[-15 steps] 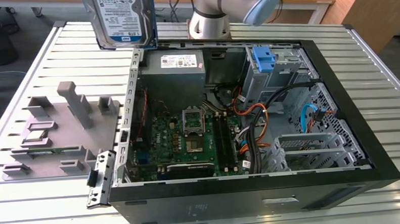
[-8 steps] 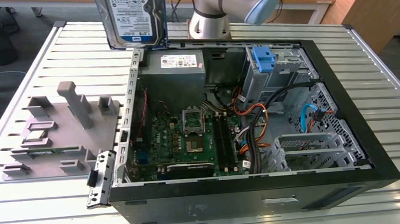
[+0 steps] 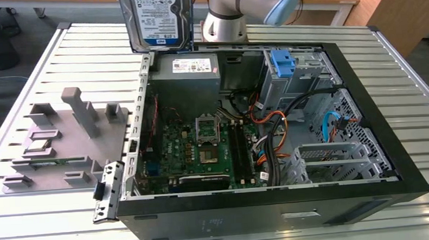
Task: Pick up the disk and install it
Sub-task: 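Pick up the disk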
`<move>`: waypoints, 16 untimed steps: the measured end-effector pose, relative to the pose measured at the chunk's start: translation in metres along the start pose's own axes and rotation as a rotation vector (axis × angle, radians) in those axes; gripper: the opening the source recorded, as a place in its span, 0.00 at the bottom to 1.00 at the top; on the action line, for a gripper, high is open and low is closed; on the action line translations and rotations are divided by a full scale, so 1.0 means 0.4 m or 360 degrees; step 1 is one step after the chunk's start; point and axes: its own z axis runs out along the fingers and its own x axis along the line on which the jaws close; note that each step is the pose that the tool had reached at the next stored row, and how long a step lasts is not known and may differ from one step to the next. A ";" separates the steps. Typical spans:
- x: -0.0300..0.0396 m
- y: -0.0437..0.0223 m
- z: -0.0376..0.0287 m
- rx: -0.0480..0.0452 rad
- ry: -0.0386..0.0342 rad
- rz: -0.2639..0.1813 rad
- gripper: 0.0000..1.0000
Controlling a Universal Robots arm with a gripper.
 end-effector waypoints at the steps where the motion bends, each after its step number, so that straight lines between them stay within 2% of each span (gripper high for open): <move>1: 0.000 -0.007 0.000 0.0000 0.0000 0.0000 0.35; 16: 0.000 -0.110 -0.004 0.0000 0.0000 0.0000 0.35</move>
